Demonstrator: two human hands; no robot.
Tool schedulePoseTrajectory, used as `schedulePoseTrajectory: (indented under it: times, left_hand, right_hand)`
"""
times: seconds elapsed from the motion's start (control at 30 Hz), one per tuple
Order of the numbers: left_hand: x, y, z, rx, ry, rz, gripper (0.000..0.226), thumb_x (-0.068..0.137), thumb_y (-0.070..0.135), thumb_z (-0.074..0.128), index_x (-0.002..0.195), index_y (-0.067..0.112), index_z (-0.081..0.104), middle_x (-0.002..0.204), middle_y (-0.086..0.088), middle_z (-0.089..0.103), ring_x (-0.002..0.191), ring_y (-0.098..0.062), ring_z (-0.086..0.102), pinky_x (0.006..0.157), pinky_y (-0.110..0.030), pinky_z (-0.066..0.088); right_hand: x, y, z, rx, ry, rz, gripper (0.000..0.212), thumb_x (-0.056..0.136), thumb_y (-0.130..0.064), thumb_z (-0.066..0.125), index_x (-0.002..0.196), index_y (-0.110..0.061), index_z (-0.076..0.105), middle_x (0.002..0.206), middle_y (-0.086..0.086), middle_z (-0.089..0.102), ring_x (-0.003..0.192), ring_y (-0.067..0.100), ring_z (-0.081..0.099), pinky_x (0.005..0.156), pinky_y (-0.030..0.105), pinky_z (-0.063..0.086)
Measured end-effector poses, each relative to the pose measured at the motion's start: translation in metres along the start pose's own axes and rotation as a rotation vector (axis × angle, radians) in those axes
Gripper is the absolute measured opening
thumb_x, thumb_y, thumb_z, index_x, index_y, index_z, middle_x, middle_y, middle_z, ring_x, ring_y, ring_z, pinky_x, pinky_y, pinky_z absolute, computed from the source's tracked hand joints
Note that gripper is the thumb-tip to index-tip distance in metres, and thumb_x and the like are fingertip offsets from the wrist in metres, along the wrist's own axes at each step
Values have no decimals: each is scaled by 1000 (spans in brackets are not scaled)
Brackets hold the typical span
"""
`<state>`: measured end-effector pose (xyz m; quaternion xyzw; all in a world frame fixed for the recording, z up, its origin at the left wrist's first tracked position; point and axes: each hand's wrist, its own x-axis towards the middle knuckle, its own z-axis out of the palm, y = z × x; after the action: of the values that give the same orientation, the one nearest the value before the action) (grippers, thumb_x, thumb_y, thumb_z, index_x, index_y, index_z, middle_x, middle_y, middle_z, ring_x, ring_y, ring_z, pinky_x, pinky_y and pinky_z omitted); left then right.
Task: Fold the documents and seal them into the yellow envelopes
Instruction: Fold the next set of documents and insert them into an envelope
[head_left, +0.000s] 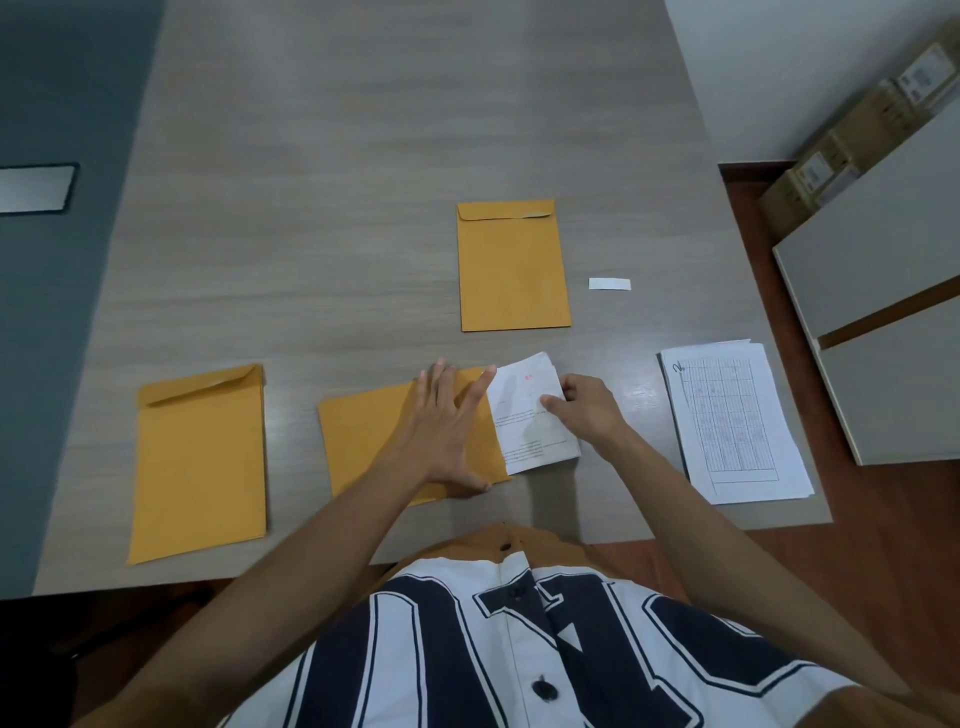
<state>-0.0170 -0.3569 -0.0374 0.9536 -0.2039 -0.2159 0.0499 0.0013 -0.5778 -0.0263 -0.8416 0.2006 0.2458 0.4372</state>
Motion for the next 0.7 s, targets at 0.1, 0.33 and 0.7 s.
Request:
schedulePoseTrajectory:
  times: [0.1, 0.33, 0.7]
  left_hand:
    - [1, 2, -2, -28, 33, 20, 146, 48, 83, 68, 151, 30, -20, 155, -25, 11, 148, -44, -2, 120, -57, 1]
    - [-1, -4, -3, -29, 16, 26, 150, 47, 86, 69, 149, 31, -27, 158, -23, 2, 148, -43, -8, 118, -60, -3]
    - [0, 2, -8, 9, 6, 47, 151, 47, 88, 67, 147, 31, -30, 157, -20, 4, 148, -41, 0, 115, -67, 9]
  right_hand:
    - [-5, -2, 10, -2, -8, -27, 16, 90, -20, 64, 104, -15, 67, 104, 1, 70, 97, 20, 66, 86, 41, 55]
    - [-4, 1, 4, 72, -29, -4, 20, 89, -19, 67, 108, -14, 69, 103, 3, 72, 95, 20, 68, 87, 42, 57]
    - [-6, -3, 7, 140, -90, -17, 24, 89, -16, 68, 112, -12, 69, 105, 4, 73, 95, 20, 69, 87, 44, 57]
